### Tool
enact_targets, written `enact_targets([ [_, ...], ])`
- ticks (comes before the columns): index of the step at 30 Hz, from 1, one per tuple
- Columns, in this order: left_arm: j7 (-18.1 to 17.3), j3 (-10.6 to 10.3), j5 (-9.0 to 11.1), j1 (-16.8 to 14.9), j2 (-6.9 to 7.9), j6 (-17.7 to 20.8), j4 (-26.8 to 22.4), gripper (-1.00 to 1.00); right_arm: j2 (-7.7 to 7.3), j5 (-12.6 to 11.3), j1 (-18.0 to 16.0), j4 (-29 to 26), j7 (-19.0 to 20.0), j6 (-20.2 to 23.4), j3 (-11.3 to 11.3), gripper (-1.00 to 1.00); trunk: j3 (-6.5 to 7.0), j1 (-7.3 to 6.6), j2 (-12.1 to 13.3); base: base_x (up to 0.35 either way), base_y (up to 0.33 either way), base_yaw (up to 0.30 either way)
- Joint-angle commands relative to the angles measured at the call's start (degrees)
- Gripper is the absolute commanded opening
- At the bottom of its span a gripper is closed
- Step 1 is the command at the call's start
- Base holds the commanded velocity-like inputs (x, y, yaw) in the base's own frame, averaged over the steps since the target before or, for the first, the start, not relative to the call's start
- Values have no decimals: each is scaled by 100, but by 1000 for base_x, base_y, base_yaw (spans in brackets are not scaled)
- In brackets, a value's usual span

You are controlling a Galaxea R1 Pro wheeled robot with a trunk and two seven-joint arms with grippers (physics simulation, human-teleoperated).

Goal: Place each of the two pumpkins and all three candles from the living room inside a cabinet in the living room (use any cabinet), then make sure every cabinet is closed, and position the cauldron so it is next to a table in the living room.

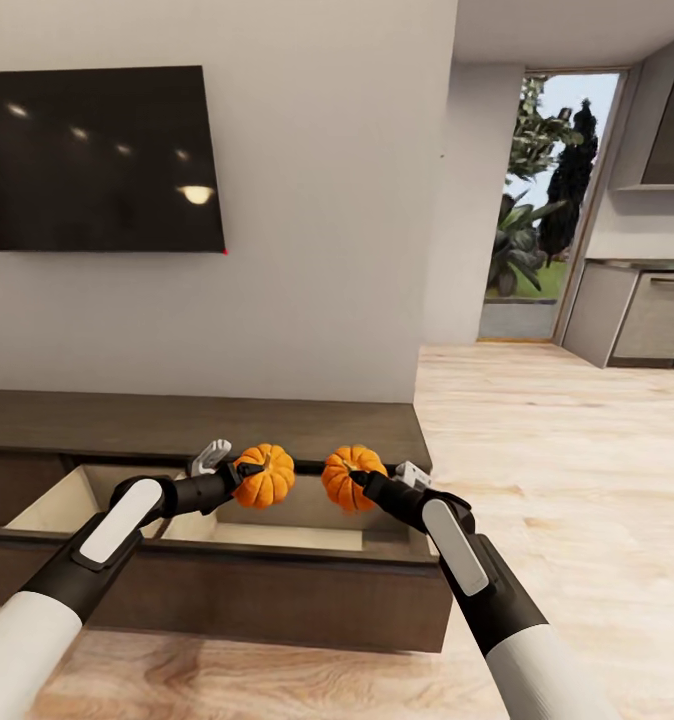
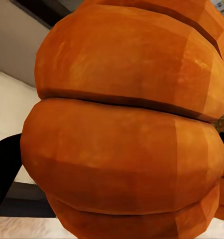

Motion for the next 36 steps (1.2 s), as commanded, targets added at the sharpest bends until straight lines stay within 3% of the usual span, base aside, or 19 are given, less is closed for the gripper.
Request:
enact_targets([
  [1, 55, -12, 55, -5, 6, -1, -15, -100, -2, -73, -4, -10, -59, -36, 7, -100, -6, -1, -3, 23, 3, 0],
  [17, 53, -7, 63, -5, 6, 8, -1, -100, -9, -89, -4, -3, -40, -95, 6, -100, -21, -1, -3, 34, 43, -124],
  [36, 54, 72, 64, -5, 6, 8, -23, -100, 0, -88, -4, -3, -18, -96, 10, -100, -43, 2, -4, 46, 3, -9],
])
